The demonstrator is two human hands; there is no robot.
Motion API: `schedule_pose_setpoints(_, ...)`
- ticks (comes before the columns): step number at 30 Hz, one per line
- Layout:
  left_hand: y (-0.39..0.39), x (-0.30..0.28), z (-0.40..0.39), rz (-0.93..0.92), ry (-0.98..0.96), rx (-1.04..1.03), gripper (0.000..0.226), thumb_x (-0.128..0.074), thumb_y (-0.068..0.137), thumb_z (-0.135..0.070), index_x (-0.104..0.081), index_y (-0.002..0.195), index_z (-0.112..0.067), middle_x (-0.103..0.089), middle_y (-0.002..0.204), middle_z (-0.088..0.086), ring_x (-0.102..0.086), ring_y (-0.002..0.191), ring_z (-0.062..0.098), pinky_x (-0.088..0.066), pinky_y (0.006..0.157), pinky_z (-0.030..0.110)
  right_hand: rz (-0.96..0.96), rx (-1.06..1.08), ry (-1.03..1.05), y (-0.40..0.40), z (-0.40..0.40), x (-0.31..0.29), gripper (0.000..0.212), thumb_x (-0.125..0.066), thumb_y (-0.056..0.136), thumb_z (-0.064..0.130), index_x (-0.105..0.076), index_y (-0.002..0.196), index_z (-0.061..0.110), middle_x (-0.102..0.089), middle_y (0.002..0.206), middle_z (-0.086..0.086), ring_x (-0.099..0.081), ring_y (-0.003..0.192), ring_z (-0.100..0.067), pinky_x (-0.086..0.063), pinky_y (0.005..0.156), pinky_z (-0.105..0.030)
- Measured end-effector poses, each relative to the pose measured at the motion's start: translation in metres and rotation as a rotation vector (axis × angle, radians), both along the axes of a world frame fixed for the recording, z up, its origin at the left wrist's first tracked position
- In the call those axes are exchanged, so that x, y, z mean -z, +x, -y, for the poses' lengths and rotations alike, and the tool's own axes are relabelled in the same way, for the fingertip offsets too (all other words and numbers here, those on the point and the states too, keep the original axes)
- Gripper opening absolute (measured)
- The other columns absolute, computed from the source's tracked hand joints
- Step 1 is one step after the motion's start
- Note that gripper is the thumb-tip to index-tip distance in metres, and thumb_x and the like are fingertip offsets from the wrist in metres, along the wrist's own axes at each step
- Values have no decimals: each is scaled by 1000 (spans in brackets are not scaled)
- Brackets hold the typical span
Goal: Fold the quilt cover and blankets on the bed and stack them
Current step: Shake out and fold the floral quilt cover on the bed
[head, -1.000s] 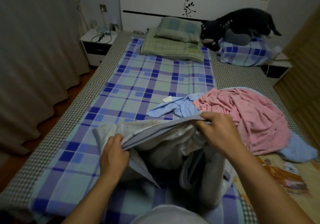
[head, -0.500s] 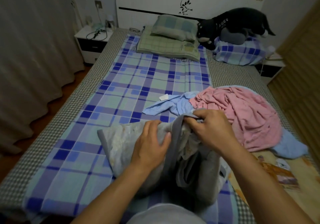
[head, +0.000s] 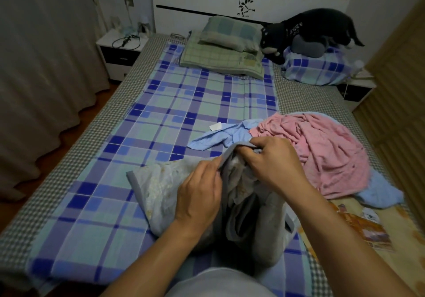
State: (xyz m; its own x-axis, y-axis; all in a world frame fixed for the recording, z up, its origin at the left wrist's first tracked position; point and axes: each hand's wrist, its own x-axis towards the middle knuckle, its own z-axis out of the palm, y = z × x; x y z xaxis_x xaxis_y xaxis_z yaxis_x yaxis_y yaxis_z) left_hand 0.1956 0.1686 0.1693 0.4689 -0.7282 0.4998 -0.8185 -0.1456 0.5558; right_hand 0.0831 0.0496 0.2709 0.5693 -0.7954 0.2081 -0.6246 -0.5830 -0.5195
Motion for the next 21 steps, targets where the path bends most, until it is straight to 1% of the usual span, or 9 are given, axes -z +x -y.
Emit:
schedule_pose_setpoints(4,-3,14,-7,39,28,-70,55,-66,73,-1,-43,121,-17,-52,120,10,-61,89,34,-54,61,42,-11,34,-2,2,5,1,36,-60,89,43,-66,68,15,-65,62,1,-60,66,-17,-48,63,-33)
schedule_pose_setpoints(7,-2,33,-17,176,55,-34,59,-70,67,3,-46,116,-19,-41,128,17,-57,98,37,-57,63,39,2,51,30,5,11,-1,33,-61,89,43,-71,74,15,-68,65,2,-62,69,-16,-46,63,-31)
schedule_pose_setpoints(9,0,40,-22,246,158,25,49,-70,67,-1,-57,110,-20,-45,128,15,-54,102,35,-58,64,40,6,52,44,7,13,-2,31,-61,90,42,-72,75,17,-70,68,2,-64,73,-17,-42,63,-29)
schedule_pose_setpoints(11,-7,41,-23,218,264,8,37,-69,70,-9,-63,105,-19,-51,117,9,-59,95,31,-56,59,37,3,56,36,10,12,0,29,-62,90,42,-71,75,18,-72,76,0,-65,80,-21,-43,66,-29)
schedule_pose_setpoints(13,-15,38,-19,152,311,-60,20,-63,81,-28,-62,99,-19,-53,101,5,-61,85,28,-52,56,38,-8,45,30,14,8,2,34,-61,90,42,-66,70,16,-67,69,2,-63,77,-21,-41,64,-29)
schedule_pose_setpoints(15,-17,32,-11,107,367,-137,28,-53,87,-47,-59,90,-19,-54,95,5,-59,84,28,-52,58,40,-21,34,29,17,3,4,37,-61,90,42,-60,62,18,-57,59,5,-58,70,-19,-36,61,-29)
schedule_pose_setpoints(16,-15,29,-7,90,406,-170,33,-52,86,-51,-60,88,-19,-56,97,6,-60,86,29,-52,60,41,-27,27,25,18,1,4,39,-61,90,42,-56,58,21,-53,56,6,-56,69,-18,-34,60,-29)
schedule_pose_setpoints(18,-9,23,-1,56,465,-201,33,-55,86,-49,-63,90,-17,-57,109,8,-61,91,32,-51,65,42,-37,12,10,19,-2,3,38,-60,90,41,-55,57,23,-53,57,7,-53,69,-16,-33,60,-29)
schedule_pose_setpoints(21,1,21,6,2,495,-198,28,-54,89,-41,-64,94,-16,-52,117,7,-60,95,33,-51,70,43,16,36,-10,17,-2,-1,30,-60,91,39,-71,74,17,-69,70,1,-60,72,-18,-43,64,-31)
